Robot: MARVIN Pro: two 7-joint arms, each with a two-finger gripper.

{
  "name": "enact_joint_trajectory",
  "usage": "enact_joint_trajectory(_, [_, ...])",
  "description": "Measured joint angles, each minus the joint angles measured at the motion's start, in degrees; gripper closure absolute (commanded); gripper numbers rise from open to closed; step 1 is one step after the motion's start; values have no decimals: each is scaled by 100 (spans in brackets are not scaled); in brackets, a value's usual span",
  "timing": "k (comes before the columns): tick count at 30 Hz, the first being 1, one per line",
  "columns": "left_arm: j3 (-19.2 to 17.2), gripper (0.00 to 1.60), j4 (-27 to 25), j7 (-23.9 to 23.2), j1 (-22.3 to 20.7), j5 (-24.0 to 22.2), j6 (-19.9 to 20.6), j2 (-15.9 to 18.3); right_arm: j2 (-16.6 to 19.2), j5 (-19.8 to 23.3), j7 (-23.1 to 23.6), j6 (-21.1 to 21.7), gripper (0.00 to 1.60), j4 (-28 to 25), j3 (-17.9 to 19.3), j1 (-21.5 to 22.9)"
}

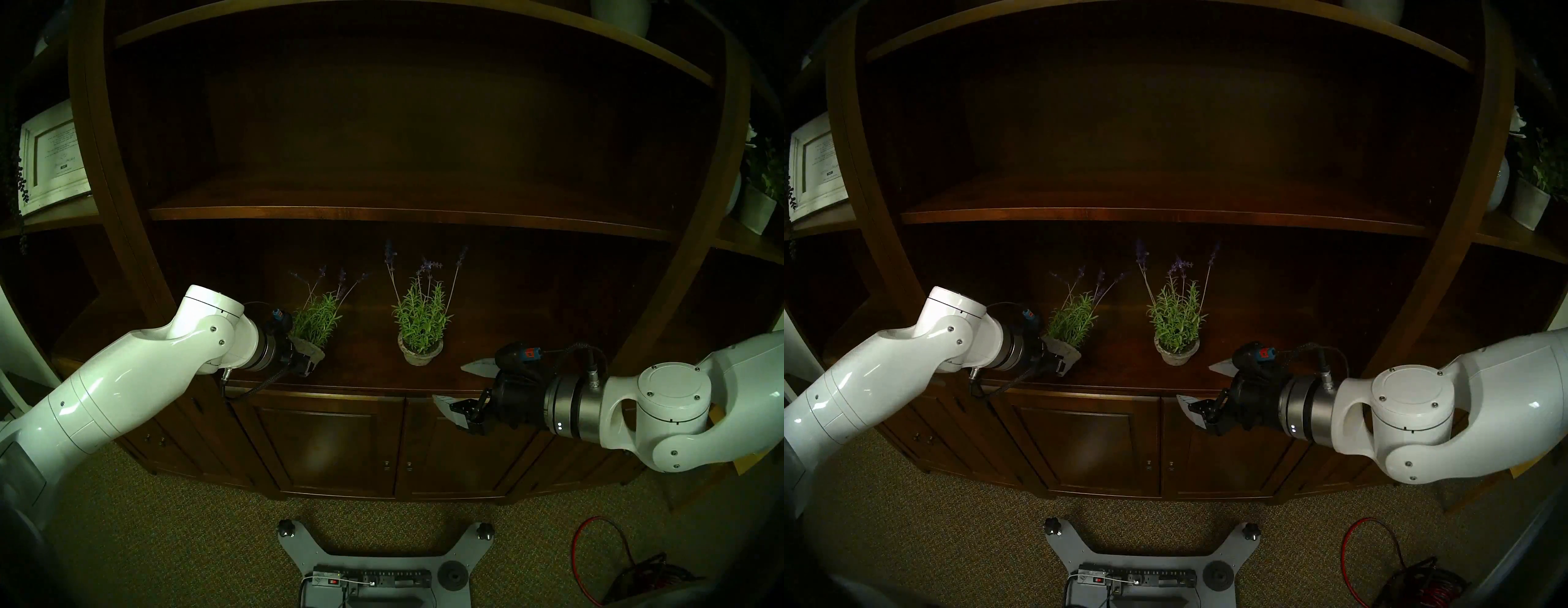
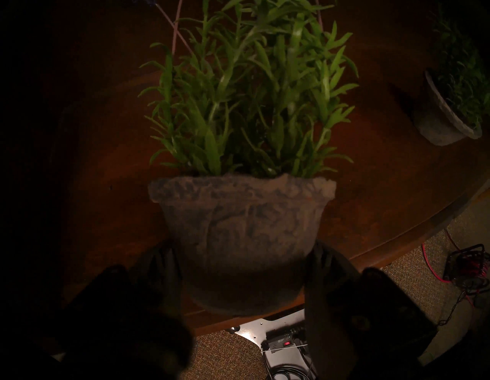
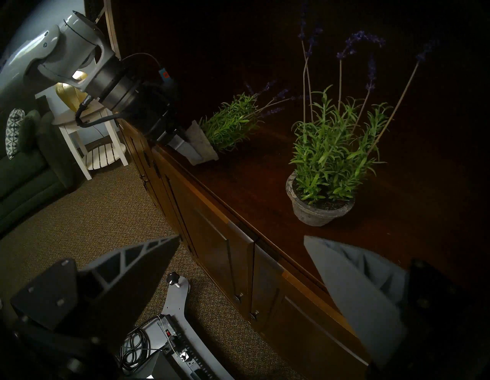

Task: Place the fake decorative plant upright

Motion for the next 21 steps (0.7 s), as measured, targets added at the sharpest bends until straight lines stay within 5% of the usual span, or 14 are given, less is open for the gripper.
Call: enact_joint_trajectory(21, [-122,160,-488,-425,802,236,-1317,727,5,-1,2,0,0,0,3,-1])
